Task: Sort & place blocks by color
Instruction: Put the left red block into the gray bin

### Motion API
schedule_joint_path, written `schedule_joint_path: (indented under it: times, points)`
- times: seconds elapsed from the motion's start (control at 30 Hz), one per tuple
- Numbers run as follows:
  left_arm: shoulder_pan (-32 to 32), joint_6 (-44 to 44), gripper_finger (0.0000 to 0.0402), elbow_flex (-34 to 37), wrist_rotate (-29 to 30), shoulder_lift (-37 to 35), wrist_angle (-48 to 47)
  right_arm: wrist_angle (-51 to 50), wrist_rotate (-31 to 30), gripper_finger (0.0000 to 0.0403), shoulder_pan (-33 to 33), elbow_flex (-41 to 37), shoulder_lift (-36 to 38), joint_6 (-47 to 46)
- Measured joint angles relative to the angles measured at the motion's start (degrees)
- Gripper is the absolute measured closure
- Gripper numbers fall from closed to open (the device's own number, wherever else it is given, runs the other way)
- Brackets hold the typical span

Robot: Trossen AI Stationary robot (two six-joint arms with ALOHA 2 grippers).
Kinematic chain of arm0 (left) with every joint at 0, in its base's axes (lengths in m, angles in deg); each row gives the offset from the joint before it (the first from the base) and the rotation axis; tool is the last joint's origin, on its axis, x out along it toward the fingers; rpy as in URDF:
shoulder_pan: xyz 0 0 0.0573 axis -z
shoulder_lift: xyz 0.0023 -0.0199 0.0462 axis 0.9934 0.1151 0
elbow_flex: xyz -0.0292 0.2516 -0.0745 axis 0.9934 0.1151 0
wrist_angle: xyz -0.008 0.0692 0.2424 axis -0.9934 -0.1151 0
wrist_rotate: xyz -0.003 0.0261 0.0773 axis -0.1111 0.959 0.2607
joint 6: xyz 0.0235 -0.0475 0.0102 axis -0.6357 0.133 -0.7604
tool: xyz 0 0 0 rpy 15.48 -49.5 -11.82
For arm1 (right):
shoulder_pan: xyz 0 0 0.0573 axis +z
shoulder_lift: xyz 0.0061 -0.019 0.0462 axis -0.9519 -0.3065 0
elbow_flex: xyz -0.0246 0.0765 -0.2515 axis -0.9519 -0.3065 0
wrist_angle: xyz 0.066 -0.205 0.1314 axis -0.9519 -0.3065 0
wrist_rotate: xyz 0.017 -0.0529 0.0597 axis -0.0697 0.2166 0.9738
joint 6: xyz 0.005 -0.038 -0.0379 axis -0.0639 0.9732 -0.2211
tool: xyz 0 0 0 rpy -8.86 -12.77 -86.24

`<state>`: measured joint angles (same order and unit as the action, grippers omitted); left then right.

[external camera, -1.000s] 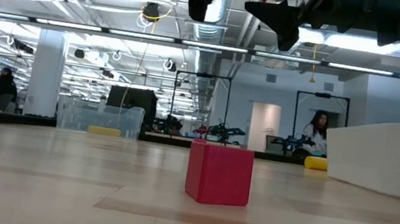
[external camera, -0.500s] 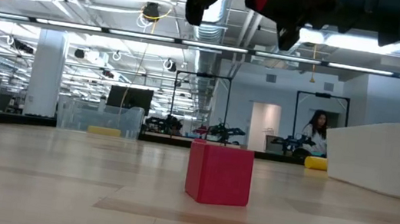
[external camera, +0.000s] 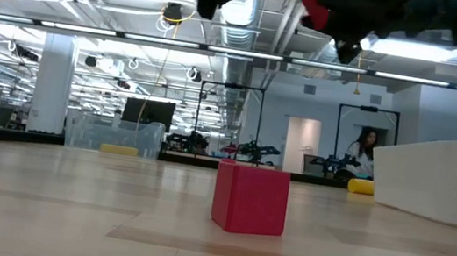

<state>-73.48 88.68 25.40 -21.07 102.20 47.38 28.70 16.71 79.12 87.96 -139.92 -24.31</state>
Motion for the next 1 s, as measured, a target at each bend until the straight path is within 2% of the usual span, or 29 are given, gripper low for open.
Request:
schedule_joint_path:
  times: [0.23, 0.4, 0.5, 0.57, 0.67, 0.83, 1.0]
  points:
    - [0.5, -0.19, 0.0137, -0.02, 6.33, -6.42, -11.3, -26.09, -0.15, 0.0284, 5.98, 0.04, 11.94, -6.34]
    - [1.31, -0.18, 0.0136, 0.0, 7.57, -6.25, -11.8, -37.6, -1.92, 0.0282, 16.84, 0.04, 16.72, -16.12]
    - [1.36, 0.83, 0.0136, 0.04, 7.54, -5.85, -13.39, -42.6, -5.66, 0.0282, 24.87, 0.04, 16.75, -24.43]
    - [1.36, 1.4, 0.0136, -0.04, 7.71, -5.23, -12.71, -45.58, -6.01, 0.0281, 30.37, 0.04, 15.93, -30.86]
    - [1.42, 1.42, 0.0136, 0.04, 7.54, -5.02, -13.28, -47.24, -7.26, 0.0278, 38.02, 0.04, 13.21, -39.29]
    - [1.44, 2.02, 0.0136, 0.02, 8.36, -5.06, -13.52, -42.23, -12.48, 0.0269, 48.92, 0.04, 7.49, -46.58]
    - [1.15, 2.11, 0.0136, 0.02, 8.46, -5.06, -13.83, -39.22, -22.1, 0.0241, 53.53, 0.04, 1.06, -53.5]
